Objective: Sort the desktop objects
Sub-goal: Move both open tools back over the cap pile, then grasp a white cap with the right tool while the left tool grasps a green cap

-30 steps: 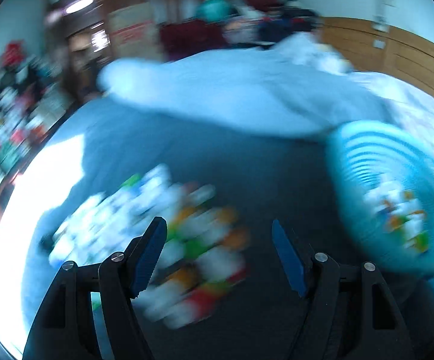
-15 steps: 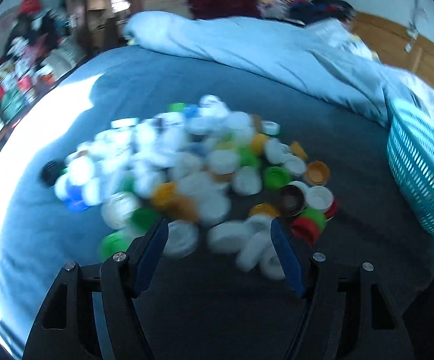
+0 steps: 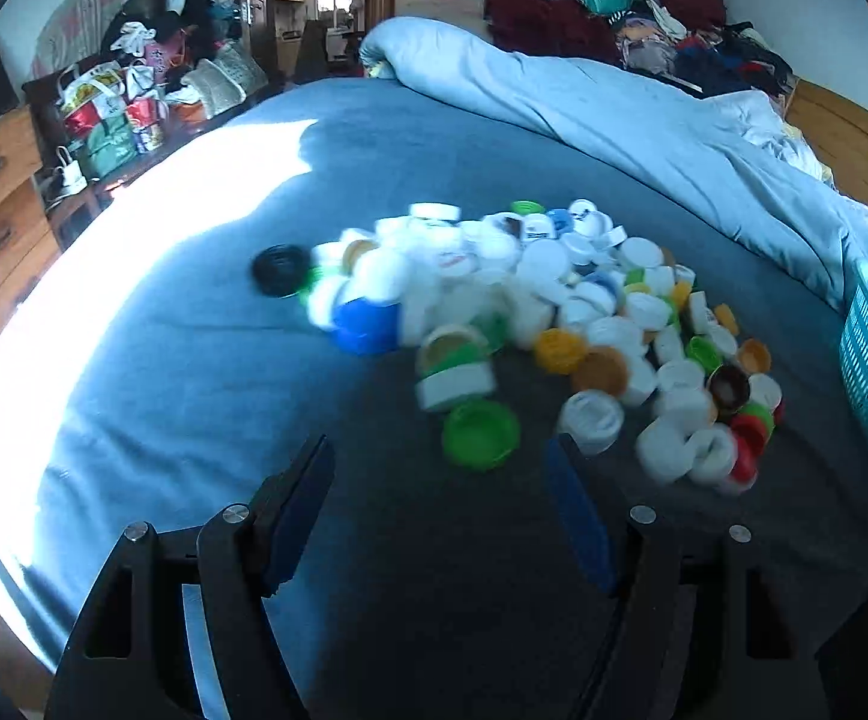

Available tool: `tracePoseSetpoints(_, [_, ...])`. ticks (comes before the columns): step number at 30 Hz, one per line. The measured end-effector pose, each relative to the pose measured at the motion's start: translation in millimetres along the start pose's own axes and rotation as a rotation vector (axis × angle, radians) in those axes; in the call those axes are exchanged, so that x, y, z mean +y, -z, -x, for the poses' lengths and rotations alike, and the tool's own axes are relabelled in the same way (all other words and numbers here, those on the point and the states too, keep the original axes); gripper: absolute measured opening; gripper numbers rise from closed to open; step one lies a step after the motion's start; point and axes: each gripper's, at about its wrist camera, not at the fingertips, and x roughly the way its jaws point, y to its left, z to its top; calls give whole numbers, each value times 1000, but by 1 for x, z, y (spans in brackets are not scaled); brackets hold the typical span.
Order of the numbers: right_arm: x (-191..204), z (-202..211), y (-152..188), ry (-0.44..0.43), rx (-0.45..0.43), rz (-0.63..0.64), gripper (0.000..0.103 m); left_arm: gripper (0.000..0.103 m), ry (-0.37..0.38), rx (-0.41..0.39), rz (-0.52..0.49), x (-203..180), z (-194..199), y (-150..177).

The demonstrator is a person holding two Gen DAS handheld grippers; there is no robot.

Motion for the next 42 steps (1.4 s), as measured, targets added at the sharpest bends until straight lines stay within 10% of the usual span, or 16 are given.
tracePoseSetpoints(15, [28,-19,-8,-58,41,47,84,64,14,56,-46,-8,-52,-11])
tracePoseSetpoints(17, [26,-20,-9,-84,35,21,80,34,17,57,-43,-6,-47,-10])
tracePoseSetpoints(19, [19,-27,-12,-101,39,-16,66,25,58,74,-25,-3,-41,-10])
tracePoseSetpoints(23, [-5,-56,-23,-101,72,-106,41,25,109,46,-7,-2,-17,-11])
tracePoseSetpoints(42, [2,-106,-49,-38,61,10,32,25,235,-15,5,14,13,-16])
